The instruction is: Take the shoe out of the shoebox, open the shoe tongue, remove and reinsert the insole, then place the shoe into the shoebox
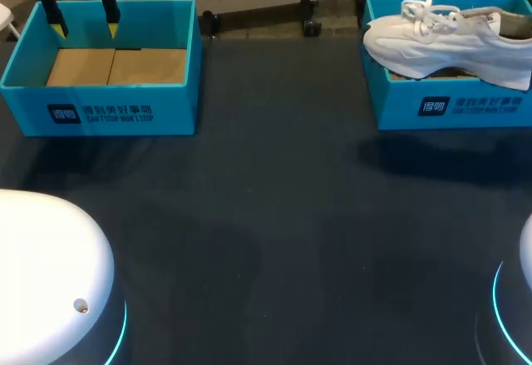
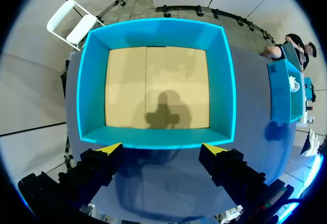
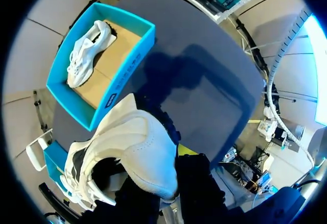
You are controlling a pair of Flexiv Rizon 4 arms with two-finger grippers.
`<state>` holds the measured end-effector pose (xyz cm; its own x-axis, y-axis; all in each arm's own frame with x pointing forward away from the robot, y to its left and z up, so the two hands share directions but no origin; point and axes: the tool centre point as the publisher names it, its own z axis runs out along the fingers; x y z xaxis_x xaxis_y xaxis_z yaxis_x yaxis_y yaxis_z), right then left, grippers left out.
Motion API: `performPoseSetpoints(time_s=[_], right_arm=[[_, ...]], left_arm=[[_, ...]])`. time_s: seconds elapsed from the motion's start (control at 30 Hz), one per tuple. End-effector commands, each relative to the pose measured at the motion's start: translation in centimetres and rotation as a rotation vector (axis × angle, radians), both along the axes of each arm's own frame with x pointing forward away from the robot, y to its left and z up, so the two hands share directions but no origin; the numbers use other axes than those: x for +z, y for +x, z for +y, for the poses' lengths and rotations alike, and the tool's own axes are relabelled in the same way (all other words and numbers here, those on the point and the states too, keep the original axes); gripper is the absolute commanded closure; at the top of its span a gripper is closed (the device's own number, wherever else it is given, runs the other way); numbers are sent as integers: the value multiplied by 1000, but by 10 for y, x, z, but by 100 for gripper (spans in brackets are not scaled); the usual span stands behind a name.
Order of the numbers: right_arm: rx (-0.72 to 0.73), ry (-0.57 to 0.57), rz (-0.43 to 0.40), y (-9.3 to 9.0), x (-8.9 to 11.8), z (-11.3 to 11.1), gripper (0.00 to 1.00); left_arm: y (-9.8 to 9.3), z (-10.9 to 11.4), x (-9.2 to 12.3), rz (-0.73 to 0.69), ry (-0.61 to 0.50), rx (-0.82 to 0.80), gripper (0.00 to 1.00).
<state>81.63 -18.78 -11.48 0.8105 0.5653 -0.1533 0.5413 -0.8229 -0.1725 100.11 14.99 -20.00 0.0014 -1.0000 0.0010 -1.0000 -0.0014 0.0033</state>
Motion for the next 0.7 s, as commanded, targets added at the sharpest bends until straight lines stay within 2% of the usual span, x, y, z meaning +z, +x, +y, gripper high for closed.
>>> performPoseSetpoints(time_s=[0.03, 0.17, 0.37, 0.7], right_arm=[[39, -13, -24, -22, -13, 16, 100], [84, -4, -29, -46, -26, 28, 100], [121, -18, -18, -72, -43, 48, 100], [161, -8, 29, -98, -73, 96, 100]], left_arm=[[0, 0, 0, -1, 0, -1, 0], [0, 0, 0, -1, 0, -1, 0], [0, 0, 0, -1, 0, -1, 0], [0, 0, 0, -1, 0, -1, 0]])
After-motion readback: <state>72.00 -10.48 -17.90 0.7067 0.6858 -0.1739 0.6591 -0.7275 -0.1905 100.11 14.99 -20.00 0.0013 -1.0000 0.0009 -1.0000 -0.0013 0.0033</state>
